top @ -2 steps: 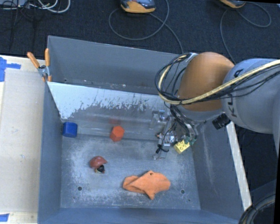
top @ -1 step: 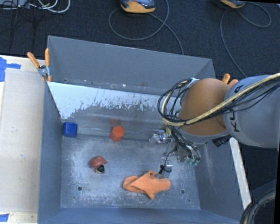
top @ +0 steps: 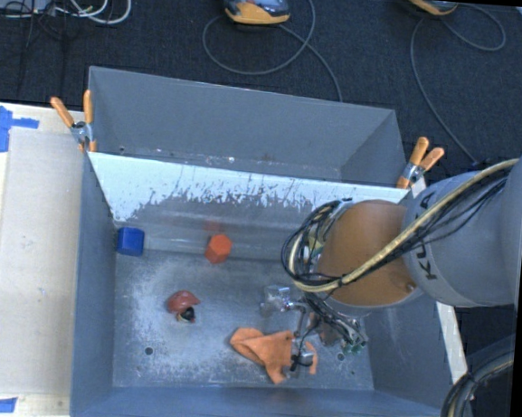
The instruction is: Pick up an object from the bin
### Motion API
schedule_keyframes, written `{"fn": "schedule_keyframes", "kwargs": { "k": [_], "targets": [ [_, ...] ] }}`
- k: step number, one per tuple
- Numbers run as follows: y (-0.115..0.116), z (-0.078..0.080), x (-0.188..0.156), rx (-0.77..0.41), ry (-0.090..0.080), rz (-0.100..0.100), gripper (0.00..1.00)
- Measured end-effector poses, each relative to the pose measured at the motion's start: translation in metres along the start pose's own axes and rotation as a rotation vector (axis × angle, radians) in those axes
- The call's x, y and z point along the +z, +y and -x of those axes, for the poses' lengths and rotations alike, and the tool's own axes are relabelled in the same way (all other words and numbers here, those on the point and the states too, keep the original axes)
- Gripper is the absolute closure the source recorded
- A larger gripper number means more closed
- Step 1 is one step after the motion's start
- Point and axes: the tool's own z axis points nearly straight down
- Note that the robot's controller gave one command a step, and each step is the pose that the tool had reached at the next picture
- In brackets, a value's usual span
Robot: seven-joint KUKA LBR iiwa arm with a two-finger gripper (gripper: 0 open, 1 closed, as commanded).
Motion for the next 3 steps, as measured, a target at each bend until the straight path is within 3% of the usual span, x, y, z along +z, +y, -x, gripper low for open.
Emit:
{"fn": "schedule_keyframes", "kwargs": {
  "k": [1, 2, 3],
  "targets": [
    [-0.003, -0.019, -0.005, 0.066, 0.002, 0.001, 1.00],
    [-0.003, -0.019, -0.005, 0.066, 0.002, 0.001, 1.00],
    [-0.001, -0.008, -0.054, 0.062, 0.008, 0.003, 1.00]
  ]
}}
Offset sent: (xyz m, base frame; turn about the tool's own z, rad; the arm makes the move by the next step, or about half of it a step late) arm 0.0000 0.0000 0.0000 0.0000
